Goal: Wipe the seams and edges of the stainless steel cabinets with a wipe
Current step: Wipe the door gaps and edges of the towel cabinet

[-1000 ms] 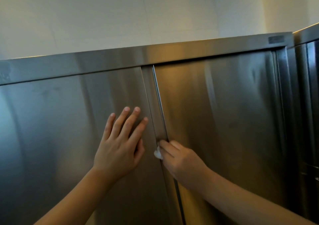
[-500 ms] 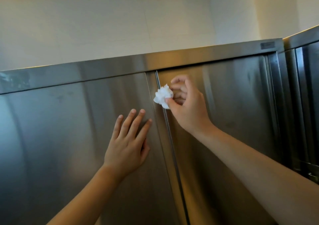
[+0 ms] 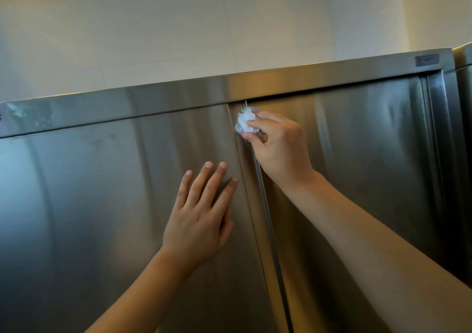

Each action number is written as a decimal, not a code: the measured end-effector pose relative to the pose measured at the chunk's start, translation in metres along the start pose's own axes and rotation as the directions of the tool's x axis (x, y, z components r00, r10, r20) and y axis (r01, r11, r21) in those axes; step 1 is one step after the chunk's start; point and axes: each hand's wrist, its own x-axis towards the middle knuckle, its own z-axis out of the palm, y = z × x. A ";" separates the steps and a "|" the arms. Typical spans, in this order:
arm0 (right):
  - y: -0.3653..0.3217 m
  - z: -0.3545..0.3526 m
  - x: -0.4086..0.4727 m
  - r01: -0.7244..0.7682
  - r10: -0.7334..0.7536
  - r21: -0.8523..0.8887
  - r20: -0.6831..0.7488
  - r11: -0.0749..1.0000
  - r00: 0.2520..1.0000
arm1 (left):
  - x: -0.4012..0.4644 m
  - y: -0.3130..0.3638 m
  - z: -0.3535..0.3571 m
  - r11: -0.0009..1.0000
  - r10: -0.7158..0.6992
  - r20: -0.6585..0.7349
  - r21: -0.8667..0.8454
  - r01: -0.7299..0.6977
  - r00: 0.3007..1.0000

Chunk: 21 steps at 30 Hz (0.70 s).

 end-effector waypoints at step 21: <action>-0.014 -0.042 -0.203 -0.234 0.196 0.066 0.357 0.970 0.913 | 0.000 0.003 -0.004 0.999 -0.027 -0.008 -0.039 0.027 1.000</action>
